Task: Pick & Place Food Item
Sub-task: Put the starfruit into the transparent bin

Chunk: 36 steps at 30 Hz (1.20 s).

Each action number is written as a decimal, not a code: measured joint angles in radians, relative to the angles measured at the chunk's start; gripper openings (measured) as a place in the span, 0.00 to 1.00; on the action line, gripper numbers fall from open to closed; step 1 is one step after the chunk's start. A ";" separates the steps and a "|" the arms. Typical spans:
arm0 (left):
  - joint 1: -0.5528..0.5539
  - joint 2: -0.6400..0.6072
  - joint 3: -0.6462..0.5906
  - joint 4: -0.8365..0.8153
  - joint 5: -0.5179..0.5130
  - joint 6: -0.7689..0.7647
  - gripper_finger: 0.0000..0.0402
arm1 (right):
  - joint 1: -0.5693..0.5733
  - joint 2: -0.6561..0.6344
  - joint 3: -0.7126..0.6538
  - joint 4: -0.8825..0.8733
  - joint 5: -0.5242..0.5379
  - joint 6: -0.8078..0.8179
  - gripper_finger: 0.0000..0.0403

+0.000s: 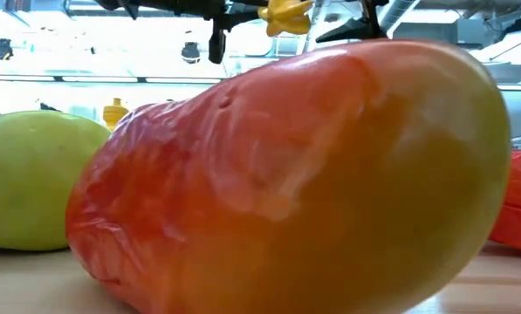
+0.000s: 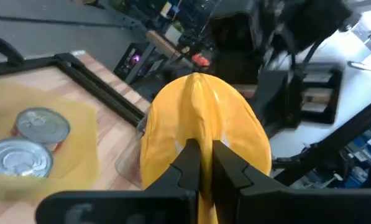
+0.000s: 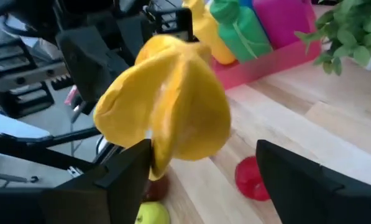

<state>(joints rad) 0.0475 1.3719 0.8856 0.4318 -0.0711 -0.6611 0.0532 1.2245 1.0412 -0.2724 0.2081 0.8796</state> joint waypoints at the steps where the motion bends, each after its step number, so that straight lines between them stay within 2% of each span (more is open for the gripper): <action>1: 0.000 -0.001 0.000 0.000 0.000 0.002 0.01 | 0.000 0.008 0.000 0.004 -0.001 0.001 0.69; 7: 0.000 0.000 -0.002 -0.008 0.001 0.000 0.01 | 0.000 0.042 -0.001 0.054 -0.049 -0.013 0.51; 16: -0.001 -0.003 0.000 -0.009 0.018 -0.017 0.02 | -0.002 0.030 -0.001 0.093 -0.057 -0.023 0.06; 17: 0.000 -0.003 0.000 -0.010 0.019 -0.018 0.02 | -0.002 0.030 -0.001 0.093 -0.057 -0.023 0.04; 23: -0.001 -0.003 0.000 -0.021 0.031 -0.024 0.14 | 0.007 0.031 -0.001 0.081 -0.060 -0.016 0.02; 29: -0.003 -0.044 -0.001 -0.161 0.114 -0.014 0.36 | 0.015 -0.013 -0.001 -0.017 -0.049 0.029 0.02; 33: -0.003 -0.127 0.000 -0.329 0.153 0.028 0.51 | 0.041 -0.075 -0.002 -0.213 -0.050 0.109 0.01; 36: -0.003 -0.211 0.001 -0.485 0.155 0.054 0.57 | 0.092 -0.129 0.000 -0.435 -0.104 0.238 0.01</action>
<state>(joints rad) 0.0448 1.1607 0.8864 -0.0535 0.0841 -0.6071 0.1453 1.0960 1.0409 -0.7078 0.1036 1.1173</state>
